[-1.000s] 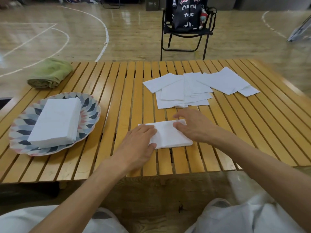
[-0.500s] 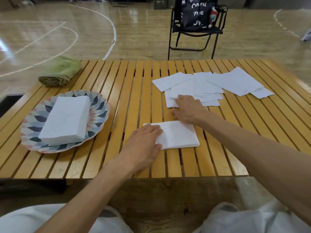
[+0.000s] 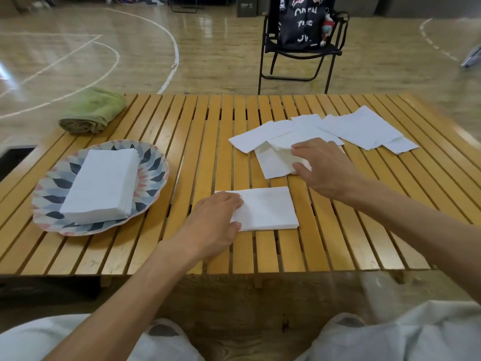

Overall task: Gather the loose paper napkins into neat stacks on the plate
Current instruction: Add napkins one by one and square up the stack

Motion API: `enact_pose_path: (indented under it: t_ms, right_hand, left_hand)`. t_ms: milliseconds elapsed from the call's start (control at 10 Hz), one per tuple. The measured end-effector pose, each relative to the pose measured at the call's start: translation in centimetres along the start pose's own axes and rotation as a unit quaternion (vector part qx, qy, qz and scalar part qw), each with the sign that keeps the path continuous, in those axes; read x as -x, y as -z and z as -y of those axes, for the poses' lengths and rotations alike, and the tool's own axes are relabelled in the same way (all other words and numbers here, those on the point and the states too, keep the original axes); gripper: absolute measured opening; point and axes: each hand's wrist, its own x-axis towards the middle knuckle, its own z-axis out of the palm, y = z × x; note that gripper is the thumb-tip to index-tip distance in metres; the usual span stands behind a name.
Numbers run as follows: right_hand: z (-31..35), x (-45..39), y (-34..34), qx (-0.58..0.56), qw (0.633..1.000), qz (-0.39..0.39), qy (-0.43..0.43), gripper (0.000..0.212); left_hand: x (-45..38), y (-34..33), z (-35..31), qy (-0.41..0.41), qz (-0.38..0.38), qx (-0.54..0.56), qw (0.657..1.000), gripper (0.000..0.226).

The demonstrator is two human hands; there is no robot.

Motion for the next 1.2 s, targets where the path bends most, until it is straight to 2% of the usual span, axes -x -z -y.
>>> enact_pose_path:
  t_ms: [100,200,400,600,900,1200]
  right_hand:
    - [-1.6,2.6,0.7,0.065,0.994,0.082,0.037,0.028]
    - [-2.9,4.4,1.0,0.065,0.989,0.133,-0.008,0.026]
    - [-1.4,3.2,0.3,-0.068,0.991,0.019,-0.110,0.014]
    - [1.2,0.4,-1.8,-0.064,0.984,0.060,-0.153,0.027]
    - [0.0,0.9,-2.1,-0.073,0.981,0.068,-0.166,0.007]
    - [-1.0,1.6,-0.8,-0.118,0.974,0.005,-0.191,0.014]
  left_hand:
    - [0.1,0.5,0.2,-0.003,0.017,-0.009,1.000,0.054]
    - [0.2,1.0,0.1,-0.002,0.035,-0.016,0.999,0.053]
    - [0.4,1.3,-0.3,0.009,0.035,-0.014,0.999,0.047]
    - [0.5,1.4,-0.2,0.003,0.038,-0.024,0.999,0.046]
    - [0.4,1.2,-0.2,0.000,0.034,-0.030,0.999,0.048]
    - [0.6,1.3,-0.3,0.003,0.037,-0.030,0.999,0.048]
